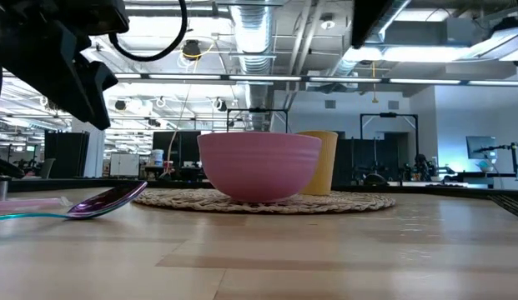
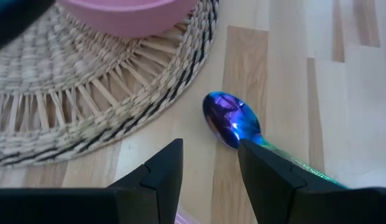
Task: Pick & Place Utensil
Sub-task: Put the fork in the pink bowl
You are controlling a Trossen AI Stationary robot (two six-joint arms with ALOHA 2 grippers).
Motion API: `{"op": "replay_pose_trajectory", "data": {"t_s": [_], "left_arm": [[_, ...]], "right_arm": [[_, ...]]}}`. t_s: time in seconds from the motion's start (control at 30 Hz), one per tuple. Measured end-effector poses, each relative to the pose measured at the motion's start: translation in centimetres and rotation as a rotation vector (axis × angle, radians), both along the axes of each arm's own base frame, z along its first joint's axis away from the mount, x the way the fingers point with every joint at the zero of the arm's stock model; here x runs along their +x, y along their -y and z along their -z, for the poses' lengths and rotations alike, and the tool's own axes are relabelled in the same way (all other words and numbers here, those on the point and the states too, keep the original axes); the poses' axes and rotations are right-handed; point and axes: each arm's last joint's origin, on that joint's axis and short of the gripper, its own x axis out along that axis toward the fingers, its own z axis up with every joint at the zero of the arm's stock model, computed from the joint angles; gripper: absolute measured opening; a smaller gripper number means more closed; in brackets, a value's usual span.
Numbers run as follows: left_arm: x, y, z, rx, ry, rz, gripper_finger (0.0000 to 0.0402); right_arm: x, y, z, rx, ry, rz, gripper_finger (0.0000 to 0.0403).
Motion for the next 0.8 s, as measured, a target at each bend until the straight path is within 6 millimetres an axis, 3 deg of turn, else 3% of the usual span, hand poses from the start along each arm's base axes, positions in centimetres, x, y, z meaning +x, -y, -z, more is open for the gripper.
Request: {"op": "replay_pose_trajectory", "data": {"t_s": [0.37, 0.8], "left_arm": [[0.5, 0.3, -0.6, 0.053, 0.084, 0.071, 0.0156], [1.2, 0.6, -1.6, 0.085, 0.226, 0.082, 0.0156]], "right_arm": [[-3.5, -5.7, 2.0, 0.123, -0.048, 0.121, 0.0170], [-8.7, -12.3, 8.4, 0.267, 0.064, 0.408, 0.0172]]}}
